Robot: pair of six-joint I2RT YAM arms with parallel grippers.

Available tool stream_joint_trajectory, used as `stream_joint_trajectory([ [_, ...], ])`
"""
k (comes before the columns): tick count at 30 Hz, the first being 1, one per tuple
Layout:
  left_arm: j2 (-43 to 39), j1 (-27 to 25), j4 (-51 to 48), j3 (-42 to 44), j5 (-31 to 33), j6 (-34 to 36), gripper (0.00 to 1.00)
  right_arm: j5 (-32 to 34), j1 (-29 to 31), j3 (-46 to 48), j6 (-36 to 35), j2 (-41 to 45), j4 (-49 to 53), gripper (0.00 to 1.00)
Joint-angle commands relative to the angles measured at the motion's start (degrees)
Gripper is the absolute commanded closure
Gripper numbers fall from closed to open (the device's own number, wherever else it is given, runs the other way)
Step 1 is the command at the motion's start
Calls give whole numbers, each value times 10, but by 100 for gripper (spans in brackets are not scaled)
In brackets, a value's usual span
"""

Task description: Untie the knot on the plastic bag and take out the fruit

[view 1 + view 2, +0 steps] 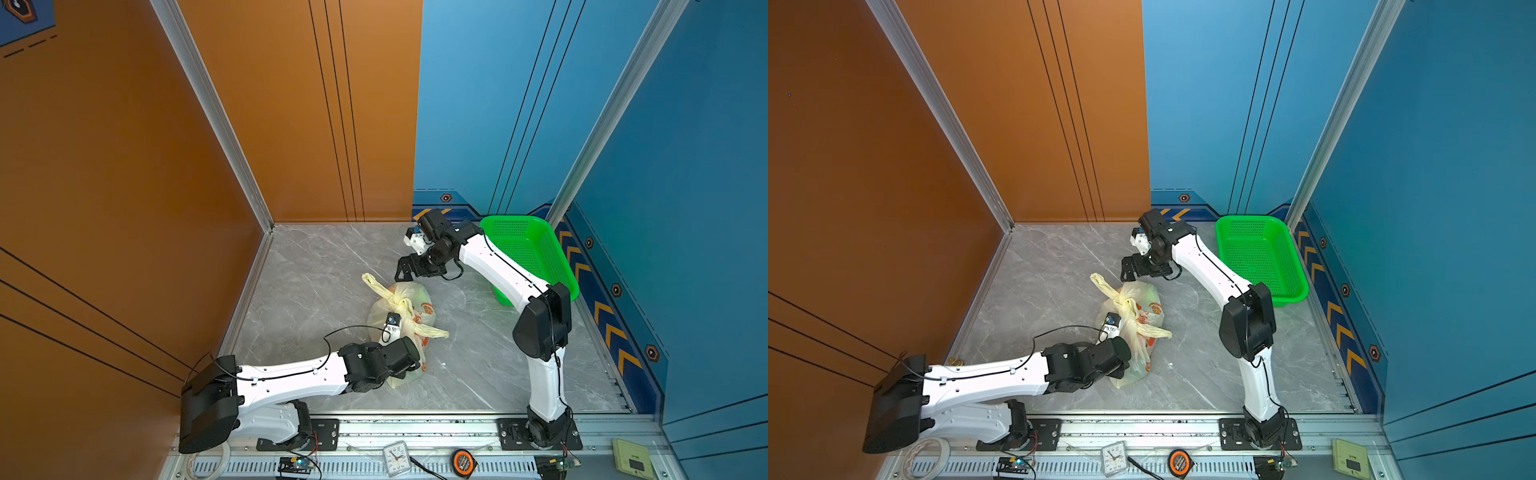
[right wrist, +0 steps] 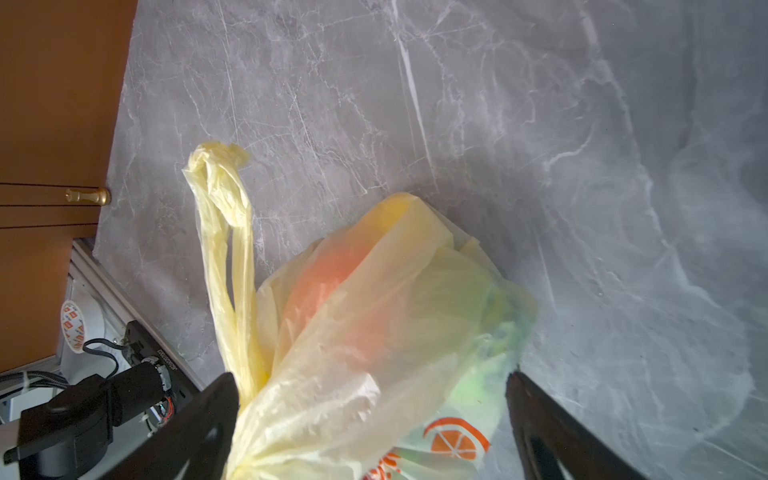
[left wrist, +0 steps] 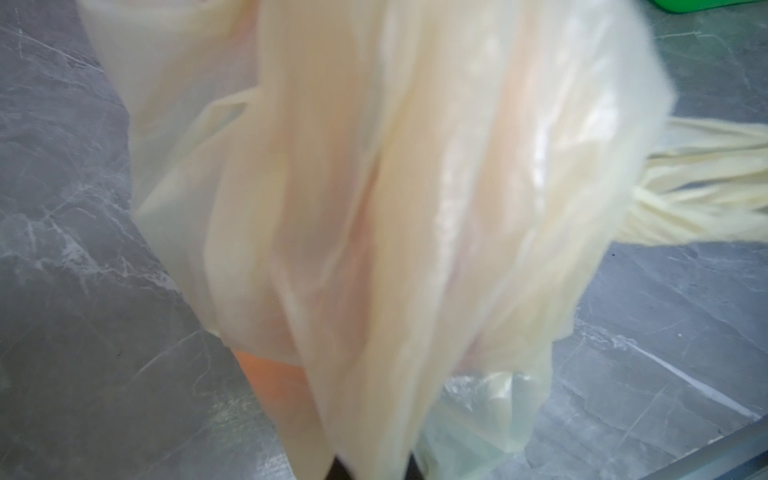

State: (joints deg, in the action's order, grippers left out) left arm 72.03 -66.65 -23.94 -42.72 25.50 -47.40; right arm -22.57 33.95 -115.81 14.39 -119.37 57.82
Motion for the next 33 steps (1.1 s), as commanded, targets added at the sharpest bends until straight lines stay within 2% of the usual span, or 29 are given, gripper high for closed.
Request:
stream_joint_trajectory([
  [1, -14, 11, 0, 2, 4, 14, 100, -16, 1, -17, 57, -30, 4, 7],
  [5, -19, 21, -1, 5, -1, 19, 100, -17, 3, -4, 74, -42, 10, 16],
  [8, -20, 28, -3, 6, -4, 28, 100, -14, 1, 9, 79, -43, 9, 30],
  [11, -22, 40, -8, 5, -6, 40, 100, -8, -4, 20, 83, -35, 8, 58],
  [13, -23, 53, -11, 4, -11, 53, 100, -7, -10, 31, 85, -26, 7, 82],
  [15, -26, 69, -14, 3, -17, 69, 100, -13, -17, 45, 85, -15, 4, 99],
  [20, -40, 118, -23, 2, -43, 123, 100, -10, -34, 93, 82, 27, 2, 100],
  [26, -25, 172, -23, -27, -80, 231, 100, -5, -44, 186, 93, 88, -5, 100],
  [33, 32, 227, -6, -75, -98, 335, 100, 11, -38, 326, 160, 183, -45, 100],
])
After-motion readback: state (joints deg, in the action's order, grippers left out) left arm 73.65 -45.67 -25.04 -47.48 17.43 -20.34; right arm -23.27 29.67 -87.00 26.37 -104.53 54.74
